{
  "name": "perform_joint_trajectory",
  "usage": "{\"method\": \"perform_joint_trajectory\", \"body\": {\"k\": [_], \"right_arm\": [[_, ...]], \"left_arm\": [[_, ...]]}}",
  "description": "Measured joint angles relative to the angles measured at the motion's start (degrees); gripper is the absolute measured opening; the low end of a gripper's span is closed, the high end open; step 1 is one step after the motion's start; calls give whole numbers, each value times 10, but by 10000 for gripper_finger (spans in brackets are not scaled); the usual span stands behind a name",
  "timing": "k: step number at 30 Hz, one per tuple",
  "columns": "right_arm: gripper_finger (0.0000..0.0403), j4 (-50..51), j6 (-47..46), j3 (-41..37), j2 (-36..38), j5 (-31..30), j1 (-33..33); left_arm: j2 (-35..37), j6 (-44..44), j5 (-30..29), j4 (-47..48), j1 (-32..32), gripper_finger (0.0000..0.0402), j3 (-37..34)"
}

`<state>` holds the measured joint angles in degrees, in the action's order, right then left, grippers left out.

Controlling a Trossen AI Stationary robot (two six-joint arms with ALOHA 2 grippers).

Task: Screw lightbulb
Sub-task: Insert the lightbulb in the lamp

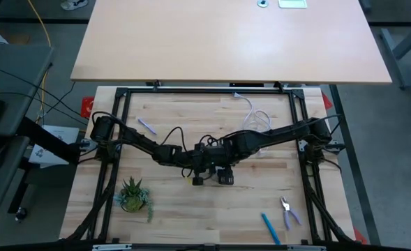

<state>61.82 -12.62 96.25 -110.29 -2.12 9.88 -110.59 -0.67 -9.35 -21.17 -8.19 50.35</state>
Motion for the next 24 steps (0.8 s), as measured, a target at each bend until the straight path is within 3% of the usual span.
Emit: {"method": "perform_joint_trajectory", "body": {"k": [16, 24], "right_arm": [[233, 1, -494, 0, 0, -30, 18], [232, -6, -650, 0, 0, -13, 21]], "left_arm": [[0, 0, -17, 0, 0, 0, 0], [0, 0, -15, 0, 0, 0, 0]]}}
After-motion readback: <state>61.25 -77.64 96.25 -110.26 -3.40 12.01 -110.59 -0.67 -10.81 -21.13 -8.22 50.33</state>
